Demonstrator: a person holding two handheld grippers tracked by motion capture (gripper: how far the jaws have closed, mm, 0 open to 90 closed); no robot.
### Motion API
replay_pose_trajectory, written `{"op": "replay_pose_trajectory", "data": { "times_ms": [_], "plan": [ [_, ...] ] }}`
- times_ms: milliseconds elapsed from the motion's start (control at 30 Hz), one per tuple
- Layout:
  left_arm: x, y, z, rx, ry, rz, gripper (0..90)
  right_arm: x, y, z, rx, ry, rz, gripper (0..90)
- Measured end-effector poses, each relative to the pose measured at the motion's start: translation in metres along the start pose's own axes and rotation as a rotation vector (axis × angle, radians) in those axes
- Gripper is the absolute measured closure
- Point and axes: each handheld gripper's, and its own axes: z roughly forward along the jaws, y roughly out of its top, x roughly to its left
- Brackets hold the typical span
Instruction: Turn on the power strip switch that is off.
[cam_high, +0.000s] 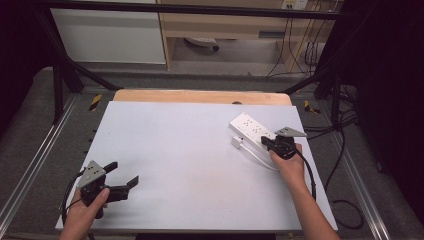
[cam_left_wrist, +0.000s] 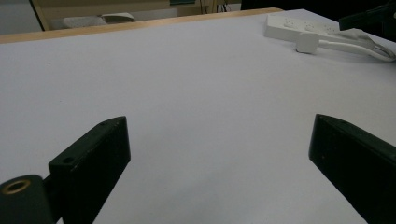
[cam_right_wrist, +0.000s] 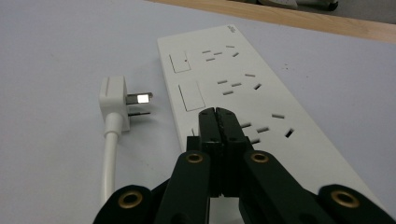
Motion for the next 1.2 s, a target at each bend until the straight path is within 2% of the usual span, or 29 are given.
{"op": "replay_pose_trajectory", "data": {
  "times_ms": [600, 867, 1200],
  "plan": [
    [0.0, 0.0, 0.0, 0.0, -0.002, 0.0, 5.6, 0.002, 0.009, -0.005, -0.017, 0.017, 0.032, 84.7],
    [0.0, 0.0, 0.0, 0.001, -0.003, -0.001, 5.6, 0.003, 0.013, -0.005, -0.018, 0.021, 0.026, 83.0],
    [-0.001, 0.0, 0.001, 0.005, -0.006, 0.002, 5.6, 0.007, 0.022, -0.006, -0.033, 0.025, 0.021, 76.3]
  ]
}}
